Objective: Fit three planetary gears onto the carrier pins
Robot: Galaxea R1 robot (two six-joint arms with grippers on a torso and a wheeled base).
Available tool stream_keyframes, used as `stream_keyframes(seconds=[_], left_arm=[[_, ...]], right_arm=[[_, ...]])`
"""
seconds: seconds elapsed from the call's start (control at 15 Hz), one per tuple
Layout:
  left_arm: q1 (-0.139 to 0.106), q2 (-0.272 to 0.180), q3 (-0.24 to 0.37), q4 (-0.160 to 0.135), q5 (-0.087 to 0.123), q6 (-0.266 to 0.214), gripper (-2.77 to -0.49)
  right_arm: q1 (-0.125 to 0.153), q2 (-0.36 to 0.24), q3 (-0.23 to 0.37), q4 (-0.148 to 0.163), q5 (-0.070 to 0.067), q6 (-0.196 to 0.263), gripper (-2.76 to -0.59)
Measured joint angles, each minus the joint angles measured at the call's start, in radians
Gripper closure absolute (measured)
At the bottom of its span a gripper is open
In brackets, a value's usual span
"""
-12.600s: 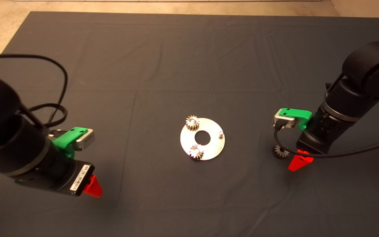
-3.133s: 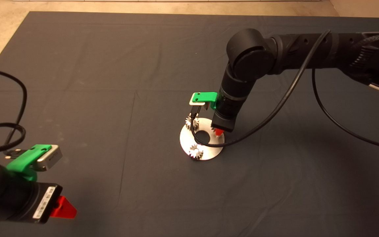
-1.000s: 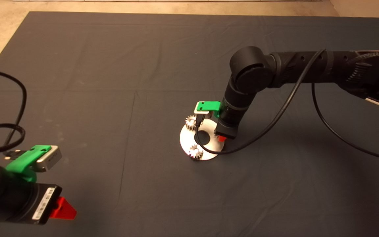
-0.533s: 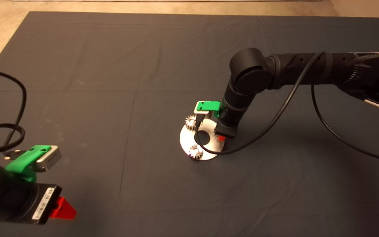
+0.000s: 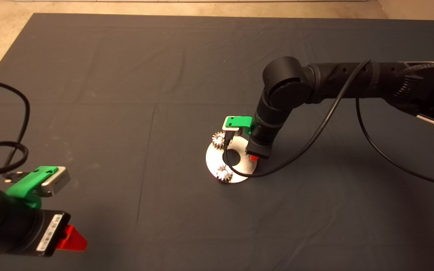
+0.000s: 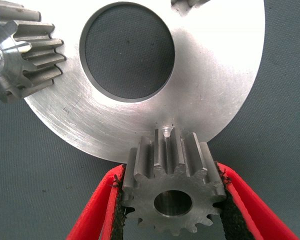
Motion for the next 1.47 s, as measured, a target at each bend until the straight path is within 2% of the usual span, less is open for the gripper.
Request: stream_keyframes(seconds=[0.47,0.87,1.13,1.33,1.47], left_arm=[[0.0,0.0,0.007,0.0,0.0,0.0,-2.18],[0.0,0.0,0.007,0.0,0.0,0.0,-2.18],[0.0,0.0,0.007,0.0,0.0,-0.001,-2.18],[0.0,0.0,0.008,0.0,0.0,-0.001,-2.18],[0.0,0.0,0.008,0.0,0.0,-0.001,-2.18]], right_arm=[[0.0,0.003,0.003,-0.01,-0.003,0.0,-1.1],[-0.016,0.002,0.025,-0.041,-0.011,0.0,-1.13],[-0.016,0.002,0.032,-0.046,-0.011,0.0,-1.18],[-0.013,0.0,0.039,-0.048,-0.005,0.0,-1.27],[-0.014,0.0,0.04,-0.048,-0.001,0.0,-1.46]])
